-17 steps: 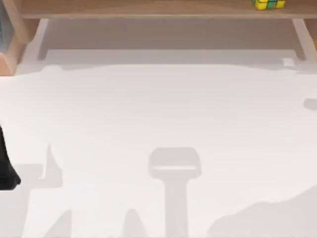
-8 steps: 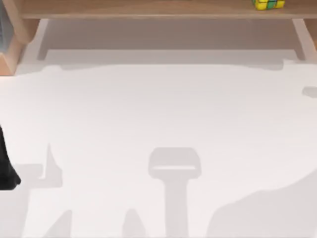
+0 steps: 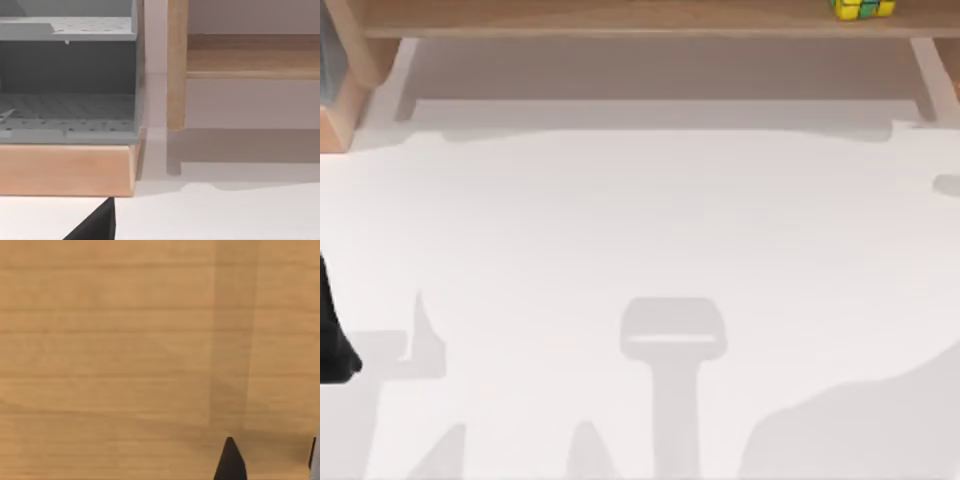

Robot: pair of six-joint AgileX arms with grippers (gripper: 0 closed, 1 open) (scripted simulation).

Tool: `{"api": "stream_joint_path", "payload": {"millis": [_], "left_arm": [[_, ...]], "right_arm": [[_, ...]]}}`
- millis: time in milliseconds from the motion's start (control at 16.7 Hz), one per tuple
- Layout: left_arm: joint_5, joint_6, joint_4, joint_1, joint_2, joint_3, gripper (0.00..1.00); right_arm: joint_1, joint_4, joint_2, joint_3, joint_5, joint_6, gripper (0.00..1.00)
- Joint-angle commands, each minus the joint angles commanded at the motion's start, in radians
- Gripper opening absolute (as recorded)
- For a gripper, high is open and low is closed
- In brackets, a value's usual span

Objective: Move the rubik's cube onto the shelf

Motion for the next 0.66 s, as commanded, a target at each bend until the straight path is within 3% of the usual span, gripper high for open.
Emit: {"api": "stream_joint_path", "payload": {"millis": [300,660], "left_arm": [[0.0,0.0,0.0,0.0,0.0,0.0,1.0],[0.0,0.0,0.0,0.0,0.0,0.0,1.0]], "right_arm": [[0.0,0.0,0.0,0.0,0.0,0.0,0.98],[0.0,0.0,0.0,0.0,0.0,0.0,1.0]]}}
